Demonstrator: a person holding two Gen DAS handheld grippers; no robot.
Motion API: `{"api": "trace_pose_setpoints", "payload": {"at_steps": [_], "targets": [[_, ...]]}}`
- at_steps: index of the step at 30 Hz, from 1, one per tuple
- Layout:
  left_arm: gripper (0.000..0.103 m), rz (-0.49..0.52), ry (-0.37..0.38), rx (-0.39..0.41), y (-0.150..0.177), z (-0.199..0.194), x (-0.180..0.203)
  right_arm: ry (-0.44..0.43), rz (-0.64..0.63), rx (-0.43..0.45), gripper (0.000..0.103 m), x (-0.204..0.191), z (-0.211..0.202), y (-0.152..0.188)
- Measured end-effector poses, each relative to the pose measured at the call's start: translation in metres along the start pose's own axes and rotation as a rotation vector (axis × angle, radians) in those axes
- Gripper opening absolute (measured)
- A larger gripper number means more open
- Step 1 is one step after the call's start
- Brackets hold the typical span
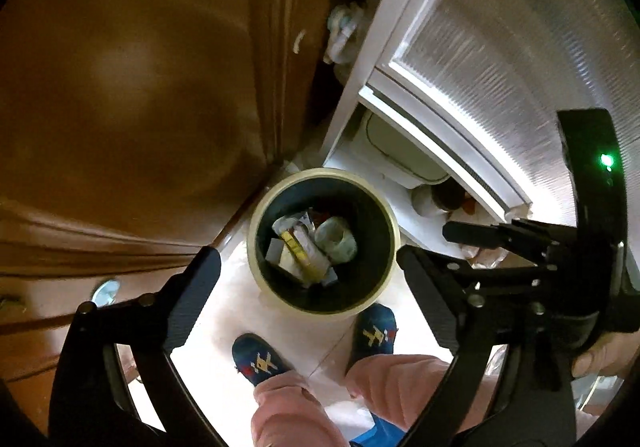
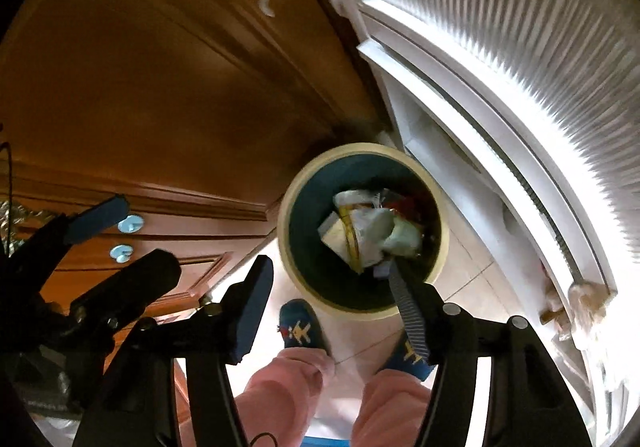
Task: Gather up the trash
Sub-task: 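Open both tools over the bin, dropping box and cup inside, then move both tools back up to the counter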
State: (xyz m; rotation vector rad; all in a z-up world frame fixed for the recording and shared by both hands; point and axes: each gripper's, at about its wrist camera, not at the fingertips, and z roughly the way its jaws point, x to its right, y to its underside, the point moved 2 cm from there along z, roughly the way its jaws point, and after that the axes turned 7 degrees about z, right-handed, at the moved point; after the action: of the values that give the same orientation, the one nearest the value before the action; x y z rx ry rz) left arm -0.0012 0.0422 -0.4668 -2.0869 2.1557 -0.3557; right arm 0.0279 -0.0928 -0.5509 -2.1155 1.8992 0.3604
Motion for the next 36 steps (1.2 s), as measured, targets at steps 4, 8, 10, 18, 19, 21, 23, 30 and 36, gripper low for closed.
{"api": "trace_pose_setpoints", "payload": {"at_steps": [4,8,10,18,19,21,23,30,36], "targets": [[0.092,-0.025,-0.006,0.015,0.002,-0.031,-0.001,0.005,-0.013,0.024,0.066,-0.021,-0.03,-0.004],[0.092,-0.026,-0.013,0.037,0.004,-0.071,0.008,0.013,-0.047,0.047,0.066,-0.037,-0.071,-0.002],[0.092,-0.022,-0.015,0.051,0.004,-0.098,0.015,0.014,-0.07,0.061,0.066,-0.047,-0.1,-0.001],[0.092,-0.019,-0.03,0.171,-0.005,-0.217,0.038,0.001,-0.17,0.14,0.066,-0.088,-0.218,0.016],[0.092,-0.016,-0.037,0.188,-0.007,-0.229,0.04,0.0,-0.184,0.157,0.066,-0.092,-0.232,0.018],[0.092,-0.009,-0.057,0.233,-0.012,-0.257,0.044,-0.002,-0.221,0.203,0.066,-0.103,-0.266,0.019],[0.092,-0.001,-0.083,0.279,-0.018,-0.284,0.046,-0.006,-0.253,0.245,0.066,-0.11,-0.29,0.018],[0.092,-0.01,-0.13,0.422,-0.042,-0.362,0.051,-0.019,-0.355,0.424,0.066,-0.135,-0.383,0.015],[0.092,0.023,-0.167,0.517,-0.061,-0.411,0.068,-0.045,-0.357,0.523,0.066,-0.138,-0.438,0.005]]}}
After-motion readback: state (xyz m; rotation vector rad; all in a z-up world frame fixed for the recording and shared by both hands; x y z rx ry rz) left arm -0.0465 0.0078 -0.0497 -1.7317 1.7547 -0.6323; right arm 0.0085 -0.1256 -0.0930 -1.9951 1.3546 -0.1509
